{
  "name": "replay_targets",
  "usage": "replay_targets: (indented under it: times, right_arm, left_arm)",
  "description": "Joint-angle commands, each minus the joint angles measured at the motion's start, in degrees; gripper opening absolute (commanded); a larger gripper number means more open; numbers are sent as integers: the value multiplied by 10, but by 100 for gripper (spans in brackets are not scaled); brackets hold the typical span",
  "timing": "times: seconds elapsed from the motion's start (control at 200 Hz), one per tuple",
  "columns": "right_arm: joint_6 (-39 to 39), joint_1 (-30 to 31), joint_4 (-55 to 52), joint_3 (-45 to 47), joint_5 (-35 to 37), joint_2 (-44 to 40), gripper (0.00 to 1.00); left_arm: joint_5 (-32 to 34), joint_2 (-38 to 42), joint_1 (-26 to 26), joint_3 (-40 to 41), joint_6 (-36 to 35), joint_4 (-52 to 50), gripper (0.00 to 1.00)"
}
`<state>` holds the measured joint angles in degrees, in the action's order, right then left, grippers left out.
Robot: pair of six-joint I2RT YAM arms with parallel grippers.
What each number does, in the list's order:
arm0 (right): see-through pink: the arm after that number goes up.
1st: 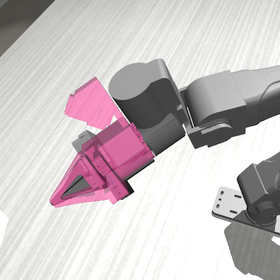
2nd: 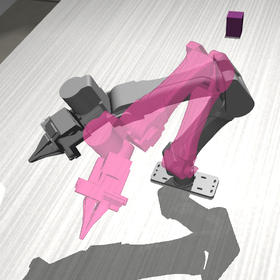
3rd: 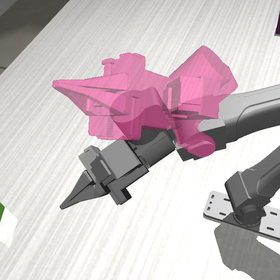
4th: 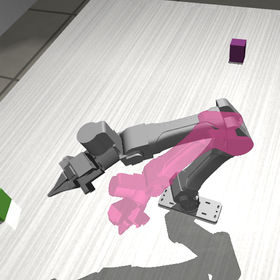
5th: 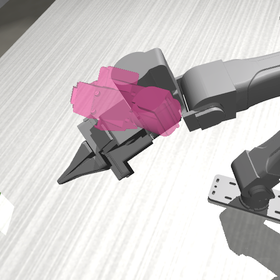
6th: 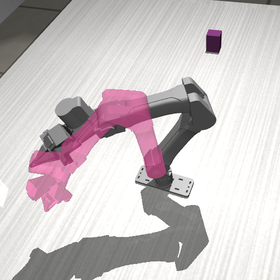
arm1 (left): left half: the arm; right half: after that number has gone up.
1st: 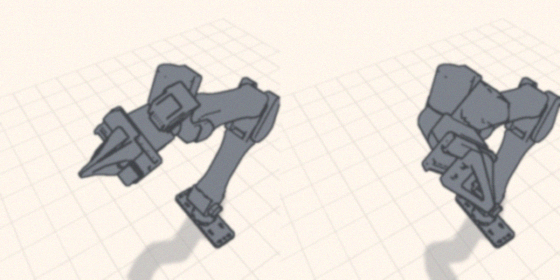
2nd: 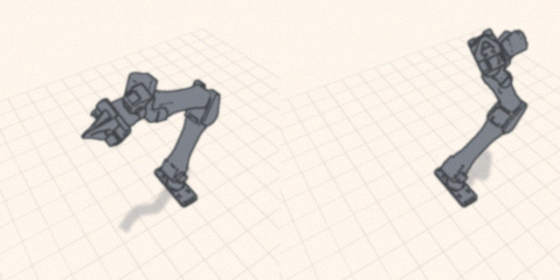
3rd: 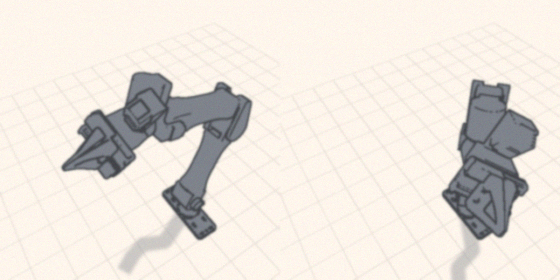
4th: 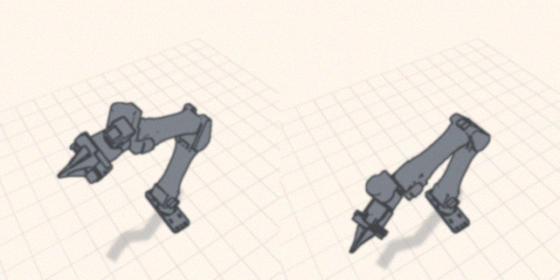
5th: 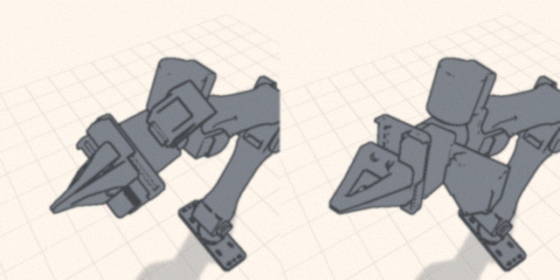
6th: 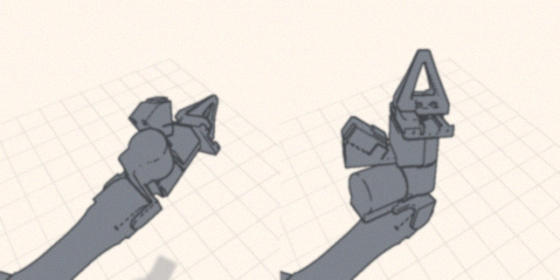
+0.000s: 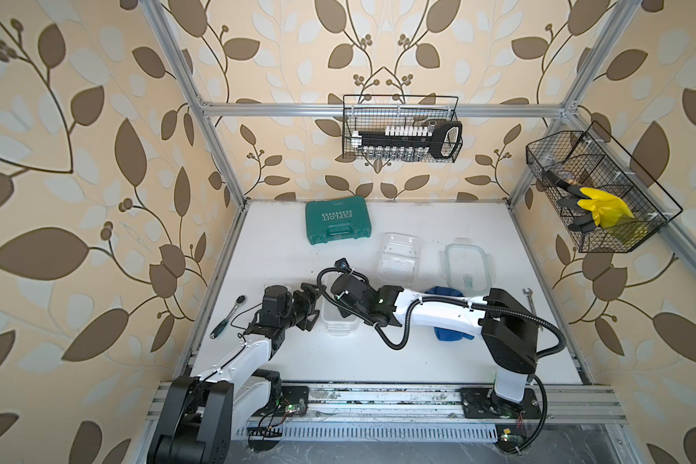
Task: Wipe the insides of the lunch boxes
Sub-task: Open the fastener of the lunch box.
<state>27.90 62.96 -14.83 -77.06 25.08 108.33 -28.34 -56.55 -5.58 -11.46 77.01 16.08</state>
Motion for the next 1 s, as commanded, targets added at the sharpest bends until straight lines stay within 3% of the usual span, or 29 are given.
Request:
replay_targets:
  times: [0.0,0.185,0.44,0.595,0.995]
  right_arm:
    - [-20,11,-9,-4,26,19,43]
    - [9,17,-18,10,43,32,33]
    - [29,27,-38,1,60,52,30]
    - [35,27,-49,-6,54,64,28]
    - [74,28,-72,-10,54,84,16]
  left_arm:
    - [10,58,-5,10,41,8,94]
    - [36,85,-24,13,56,-2,91]
    - [77,-7,-90,24,70,87,89]
    - [91,-42,-90,31,63,151,90]
    - [129,-42,-98,41,39,229,88]
